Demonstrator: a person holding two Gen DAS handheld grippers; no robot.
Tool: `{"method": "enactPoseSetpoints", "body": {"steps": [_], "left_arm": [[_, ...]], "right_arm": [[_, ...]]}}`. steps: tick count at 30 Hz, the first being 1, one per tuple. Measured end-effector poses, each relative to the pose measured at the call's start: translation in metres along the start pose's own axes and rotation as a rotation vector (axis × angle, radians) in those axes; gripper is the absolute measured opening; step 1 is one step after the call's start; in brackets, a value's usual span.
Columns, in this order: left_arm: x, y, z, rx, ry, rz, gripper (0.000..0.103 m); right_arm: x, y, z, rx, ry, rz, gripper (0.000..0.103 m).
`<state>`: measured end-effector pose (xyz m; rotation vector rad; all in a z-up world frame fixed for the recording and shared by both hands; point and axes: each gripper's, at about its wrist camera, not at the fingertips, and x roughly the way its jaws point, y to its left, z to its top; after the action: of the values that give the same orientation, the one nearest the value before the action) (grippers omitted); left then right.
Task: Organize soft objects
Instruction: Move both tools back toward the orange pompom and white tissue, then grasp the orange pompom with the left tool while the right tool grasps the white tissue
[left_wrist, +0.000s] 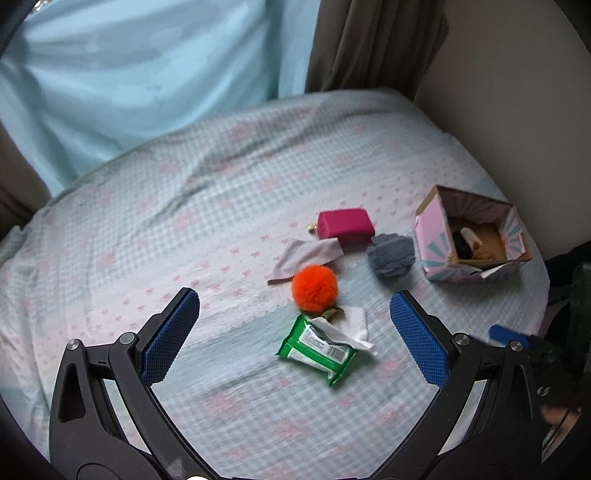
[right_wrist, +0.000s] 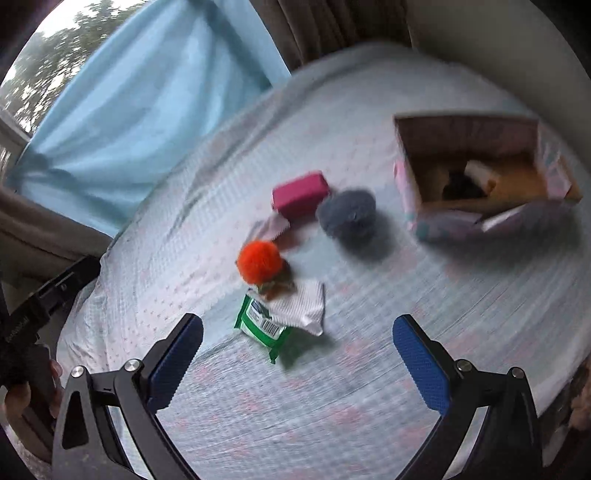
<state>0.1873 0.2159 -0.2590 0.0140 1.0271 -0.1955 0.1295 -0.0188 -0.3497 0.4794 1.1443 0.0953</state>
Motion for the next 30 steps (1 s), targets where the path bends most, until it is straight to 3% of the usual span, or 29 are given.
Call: {"method": "enactPoseSetpoints", "body": {"steps": [8,13,23,27,29,30], "left_arm": [[0.094,-0.007,0.01,0.063,0.127,-0.046,0.102],[0.153,-0.016,0.012,0.096,0.212,-0.077,0.093],[0.234,-0.02,0.003,0.121,0.336,-0.1,0.087],[0.255,-0.019,-0.004,0.118,0.379,-0.101,0.076],[0.262,-0.019,-0.009,0.12,0.398,-0.1,0.067],[0.265,-0.02,-0.011,0.122,0.406,-0.098,0.056]], "right_arm": [[0.085,-0.008,0.002,0.119,0.123,0.0,0.102],[0.133,-0.018,0.001,0.191,0.201,0.005,0.102],[0.186,-0.025,0.001,0.277,0.273,0.021,0.101],[0.201,-0.02,0.003,0.278,0.3,0.031,0.094],[0.208,-0.018,0.002,0.274,0.321,0.032,0.088],[0.211,-0.017,0.002,0.27,0.329,0.03,0.084]]}}
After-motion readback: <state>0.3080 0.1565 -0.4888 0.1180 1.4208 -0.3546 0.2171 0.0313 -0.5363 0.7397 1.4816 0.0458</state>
